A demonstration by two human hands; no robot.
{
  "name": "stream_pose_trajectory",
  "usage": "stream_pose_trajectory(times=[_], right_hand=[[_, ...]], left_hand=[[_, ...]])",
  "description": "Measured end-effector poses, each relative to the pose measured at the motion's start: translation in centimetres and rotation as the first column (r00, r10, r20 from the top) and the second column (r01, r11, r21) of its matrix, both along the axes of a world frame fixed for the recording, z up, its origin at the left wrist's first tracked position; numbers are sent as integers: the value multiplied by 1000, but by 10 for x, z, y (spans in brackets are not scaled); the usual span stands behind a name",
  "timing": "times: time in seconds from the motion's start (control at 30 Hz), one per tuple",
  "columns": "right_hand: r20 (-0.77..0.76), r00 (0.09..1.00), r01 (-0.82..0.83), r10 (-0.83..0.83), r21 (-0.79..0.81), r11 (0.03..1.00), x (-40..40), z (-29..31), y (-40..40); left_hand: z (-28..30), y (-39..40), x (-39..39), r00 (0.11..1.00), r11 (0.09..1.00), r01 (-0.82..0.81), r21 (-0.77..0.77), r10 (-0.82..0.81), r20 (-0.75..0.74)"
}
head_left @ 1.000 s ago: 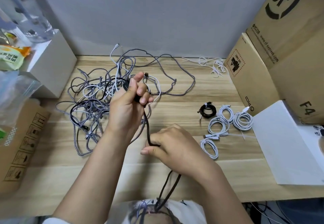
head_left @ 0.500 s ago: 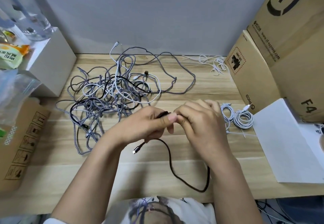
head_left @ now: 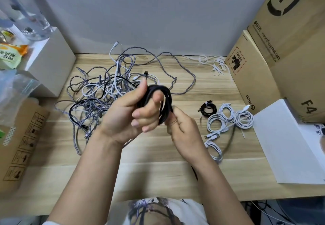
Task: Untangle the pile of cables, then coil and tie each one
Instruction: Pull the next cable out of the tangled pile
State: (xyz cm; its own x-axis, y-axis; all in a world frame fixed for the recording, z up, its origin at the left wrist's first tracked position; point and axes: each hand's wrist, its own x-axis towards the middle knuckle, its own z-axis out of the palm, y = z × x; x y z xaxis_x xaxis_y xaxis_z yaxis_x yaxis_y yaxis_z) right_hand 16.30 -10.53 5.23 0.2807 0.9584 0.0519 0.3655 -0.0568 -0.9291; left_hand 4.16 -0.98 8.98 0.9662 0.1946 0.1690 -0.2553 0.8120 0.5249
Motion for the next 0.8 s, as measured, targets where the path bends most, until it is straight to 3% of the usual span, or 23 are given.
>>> stream_pose_trajectory(times=[0.07, 0.13, 0.23, 0.33, 0.47, 0.6, 0.67, 0.8], right_hand=[[-20, 999, -51, 50, -47, 998, -3, 1, -2], [-7, 995, -96, 96, -95, 991, -6, 4, -3], [119, 982, -133, 148, -125, 983, -8, 10, -5], [266, 947, -146, 183, -153, 977, -9, 18, -9], [382, 917, -86, 116, -95, 992, -6, 26, -14], [486, 874, -5, -11, 31, 1000, 1, 32, -17], [443, 893, 29, -84, 129, 991, 7, 35, -16], [227, 945, 153, -236, 330, 932, 19, 40, -14]], left_hand=[[0, 3, 3, 994, 991, -72, -113, 80, 68], [0, 1, 5, 977, 969, -207, -132, 213, 33], [-2, -6, 13, 837, 853, -511, 107, 522, -164], [-10, -9, 19, 677, 706, -601, 374, 699, -231], [-17, -13, 20, 642, 664, -483, 571, 712, -285], [-20, -20, 16, 570, 537, -191, 822, 742, -352], [-19, -23, 14, 607, 531, -82, 844, 698, -380], [-7, -27, 7, 756, 655, -19, 755, 504, -418]])
